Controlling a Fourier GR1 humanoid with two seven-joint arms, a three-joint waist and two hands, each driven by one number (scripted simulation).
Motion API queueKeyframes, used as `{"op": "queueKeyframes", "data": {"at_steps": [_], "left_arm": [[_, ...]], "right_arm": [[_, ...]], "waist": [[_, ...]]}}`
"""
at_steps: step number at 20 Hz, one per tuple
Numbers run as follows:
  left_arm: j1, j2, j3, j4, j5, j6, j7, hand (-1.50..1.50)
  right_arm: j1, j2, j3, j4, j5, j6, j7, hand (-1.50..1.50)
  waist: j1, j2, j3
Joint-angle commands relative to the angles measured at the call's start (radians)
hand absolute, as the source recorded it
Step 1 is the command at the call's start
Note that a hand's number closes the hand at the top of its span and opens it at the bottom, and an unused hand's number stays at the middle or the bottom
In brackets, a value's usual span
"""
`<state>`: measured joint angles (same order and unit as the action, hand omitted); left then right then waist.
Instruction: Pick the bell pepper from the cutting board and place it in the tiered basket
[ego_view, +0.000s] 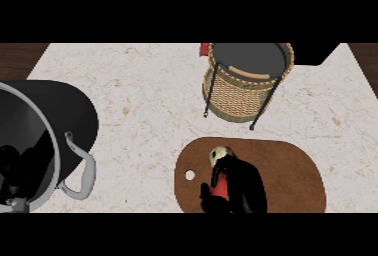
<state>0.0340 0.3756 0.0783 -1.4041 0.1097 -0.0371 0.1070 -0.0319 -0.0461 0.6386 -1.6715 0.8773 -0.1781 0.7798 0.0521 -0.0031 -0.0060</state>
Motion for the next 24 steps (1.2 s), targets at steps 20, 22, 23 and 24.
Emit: {"op": "queueKeyframes", "data": {"at_steps": [20,22,23,24], "left_arm": [[-0.064,-0.007,-0.039,0.044,-0.007,-0.007,0.055,0.00],[-0.058,-0.013,-0.048,0.055,-0.011,-0.009,0.043,0.00],[-0.075,-0.011,-0.045,0.069,-0.012,-0.006,0.054,0.00],[-0.054,-0.022,-0.059,0.047,-0.016,-0.003,0.053,0.00]], "right_arm": [[-0.812,0.045,0.039,0.177,0.376,0.052,0.676,1.50],[-0.877,0.045,-0.010,0.222,0.359,0.046,0.682,1.50],[-0.901,0.045,0.005,0.217,0.357,0.037,0.706,1.50],[-0.936,0.045,-0.037,0.261,0.363,0.025,0.694,1.50]], "waist": [[0.057,0.002,0.000],[0.059,0.009,0.000],[0.047,0.007,0.001],[0.056,0.008,0.002]]}}
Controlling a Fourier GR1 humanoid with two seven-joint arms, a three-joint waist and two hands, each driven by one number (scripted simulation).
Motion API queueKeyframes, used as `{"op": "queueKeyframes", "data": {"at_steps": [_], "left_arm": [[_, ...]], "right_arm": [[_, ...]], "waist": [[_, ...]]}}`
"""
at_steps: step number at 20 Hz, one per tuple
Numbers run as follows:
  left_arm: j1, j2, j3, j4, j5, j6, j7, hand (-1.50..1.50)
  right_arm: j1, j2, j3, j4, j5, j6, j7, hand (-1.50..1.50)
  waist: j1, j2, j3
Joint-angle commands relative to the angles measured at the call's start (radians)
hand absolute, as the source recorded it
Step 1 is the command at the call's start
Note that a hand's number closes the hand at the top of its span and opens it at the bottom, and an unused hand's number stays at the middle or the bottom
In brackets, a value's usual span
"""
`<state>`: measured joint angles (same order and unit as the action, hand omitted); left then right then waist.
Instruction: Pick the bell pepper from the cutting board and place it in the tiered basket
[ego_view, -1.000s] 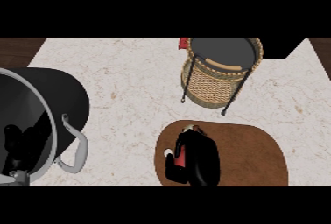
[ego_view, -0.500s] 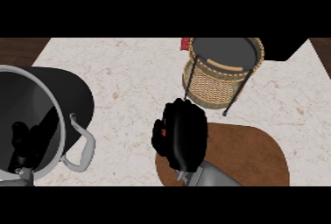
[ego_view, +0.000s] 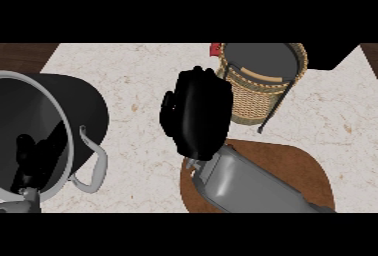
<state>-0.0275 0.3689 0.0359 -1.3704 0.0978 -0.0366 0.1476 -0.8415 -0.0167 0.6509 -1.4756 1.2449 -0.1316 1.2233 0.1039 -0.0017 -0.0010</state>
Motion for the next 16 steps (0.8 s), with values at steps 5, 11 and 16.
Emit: {"op": "queueKeyframes", "data": {"at_steps": [5,11,16], "left_arm": [[0.014,-0.014,-0.024,-0.005,-0.018,0.009,0.013,0.00],[-0.007,-0.002,0.004,0.014,0.009,-0.011,0.005,0.00],[0.023,-0.007,0.006,-0.005,0.012,-0.002,0.006,0.00]], "right_arm": [[-0.274,0.016,-0.108,0.214,-0.044,-0.023,0.244,1.50],[-0.409,0.016,-0.211,0.451,-0.060,-0.119,0.136,1.50],[-0.419,0.016,-0.375,0.501,-0.109,-0.341,-0.035,1.50]], "waist": [[0.008,0.010,-0.003],[-0.015,0.019,-0.002],[-0.022,0.024,0.000]]}}
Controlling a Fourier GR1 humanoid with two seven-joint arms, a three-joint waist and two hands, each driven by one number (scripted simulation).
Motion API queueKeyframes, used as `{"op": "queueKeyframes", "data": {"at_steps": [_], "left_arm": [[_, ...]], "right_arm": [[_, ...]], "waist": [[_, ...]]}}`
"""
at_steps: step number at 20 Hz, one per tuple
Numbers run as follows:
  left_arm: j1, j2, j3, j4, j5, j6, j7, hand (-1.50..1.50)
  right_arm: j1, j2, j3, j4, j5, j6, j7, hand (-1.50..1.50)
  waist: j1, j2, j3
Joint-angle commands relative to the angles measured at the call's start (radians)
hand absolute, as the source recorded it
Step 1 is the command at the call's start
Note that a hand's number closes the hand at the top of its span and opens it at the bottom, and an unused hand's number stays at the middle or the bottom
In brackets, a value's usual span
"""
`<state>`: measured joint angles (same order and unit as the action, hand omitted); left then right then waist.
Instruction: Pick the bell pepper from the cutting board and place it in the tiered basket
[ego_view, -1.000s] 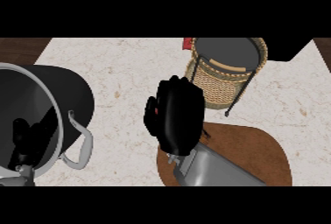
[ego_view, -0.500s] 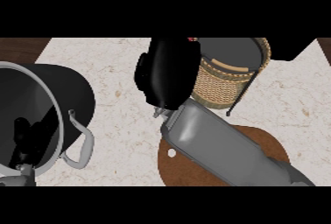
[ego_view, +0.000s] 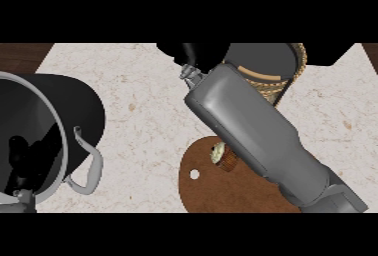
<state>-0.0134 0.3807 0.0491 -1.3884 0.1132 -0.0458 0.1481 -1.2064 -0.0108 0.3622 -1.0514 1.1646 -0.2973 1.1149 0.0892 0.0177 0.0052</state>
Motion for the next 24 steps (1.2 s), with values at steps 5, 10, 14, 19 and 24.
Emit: {"op": "queueKeyframes", "data": {"at_steps": [5,10,14,19,24], "left_arm": [[0.002,0.015,0.027,0.013,0.019,-0.017,0.013,0.00],[0.044,-0.013,0.009,-0.017,0.001,0.005,0.011,0.00],[0.050,-0.006,0.030,0.026,0.011,-0.006,-0.034,0.00],[0.093,0.011,0.039,0.006,0.010,-0.021,-0.043,0.00],[0.049,-0.002,0.037,-0.023,0.020,-0.011,0.032,0.00]], "right_arm": [[-0.089,0.010,-0.164,0.258,-0.080,-0.300,-0.065,1.50],[-0.186,0.002,-0.264,0.439,-0.110,-0.342,-0.175,1.50],[-0.230,-0.106,-0.090,0.580,0.057,-0.005,-0.192,1.50],[-0.289,-0.104,-0.056,0.673,0.085,0.096,-0.293,1.50],[-0.363,-0.120,-0.097,0.713,0.066,0.146,-0.391,1.50]], "waist": [[-0.014,0.006,-0.007],[-0.029,0.000,-0.006],[-0.028,0.003,-0.010],[-0.037,-0.005,-0.007],[-0.053,-0.008,-0.006]]}}
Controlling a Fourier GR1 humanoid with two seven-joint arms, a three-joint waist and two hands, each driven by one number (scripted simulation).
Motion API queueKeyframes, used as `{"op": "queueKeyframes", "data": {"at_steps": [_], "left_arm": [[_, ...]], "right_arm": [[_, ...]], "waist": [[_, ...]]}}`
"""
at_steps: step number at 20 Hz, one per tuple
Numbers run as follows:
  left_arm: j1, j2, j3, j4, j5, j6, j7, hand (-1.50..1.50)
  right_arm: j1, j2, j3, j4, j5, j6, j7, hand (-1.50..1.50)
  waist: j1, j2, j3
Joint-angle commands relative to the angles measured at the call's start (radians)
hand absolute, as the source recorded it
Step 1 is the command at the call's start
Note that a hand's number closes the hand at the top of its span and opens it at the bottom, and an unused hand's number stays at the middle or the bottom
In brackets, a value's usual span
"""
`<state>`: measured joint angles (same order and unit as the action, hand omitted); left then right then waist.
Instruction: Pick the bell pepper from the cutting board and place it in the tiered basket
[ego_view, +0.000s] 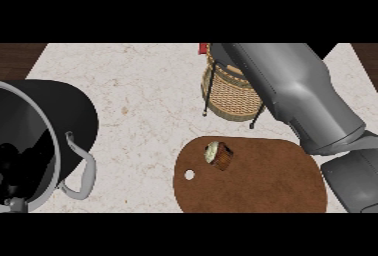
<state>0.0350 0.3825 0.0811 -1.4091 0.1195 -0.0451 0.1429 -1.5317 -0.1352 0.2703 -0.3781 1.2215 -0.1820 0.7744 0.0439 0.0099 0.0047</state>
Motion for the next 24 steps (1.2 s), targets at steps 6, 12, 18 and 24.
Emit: {"op": "queueKeyframes", "data": {"at_steps": [6,12,18,24], "left_arm": [[-0.005,0.000,0.007,0.016,-0.012,-0.003,0.028,0.00],[0.001,-0.023,0.009,0.036,-0.009,-0.001,-0.006,0.00],[-0.012,-0.023,0.013,0.048,-0.008,-0.006,0.001,0.00],[0.037,-0.037,-0.001,-0.040,-0.011,0.000,0.030,0.00]], "right_arm": [[-0.085,-0.022,-0.017,0.123,0.017,0.133,-0.119,1.50],[-0.043,0.000,-0.123,0.198,-0.076,0.198,-0.037,1.50],[-0.020,-0.018,-0.182,0.247,-0.118,0.247,0.119,-1.50],[0.023,-0.084,-0.220,0.154,-0.144,0.097,0.034,-1.50]], "waist": [[-0.005,0.002,-0.006],[-0.006,0.004,-0.006],[-0.012,0.003,-0.006],[-0.006,0.001,-0.005]]}}
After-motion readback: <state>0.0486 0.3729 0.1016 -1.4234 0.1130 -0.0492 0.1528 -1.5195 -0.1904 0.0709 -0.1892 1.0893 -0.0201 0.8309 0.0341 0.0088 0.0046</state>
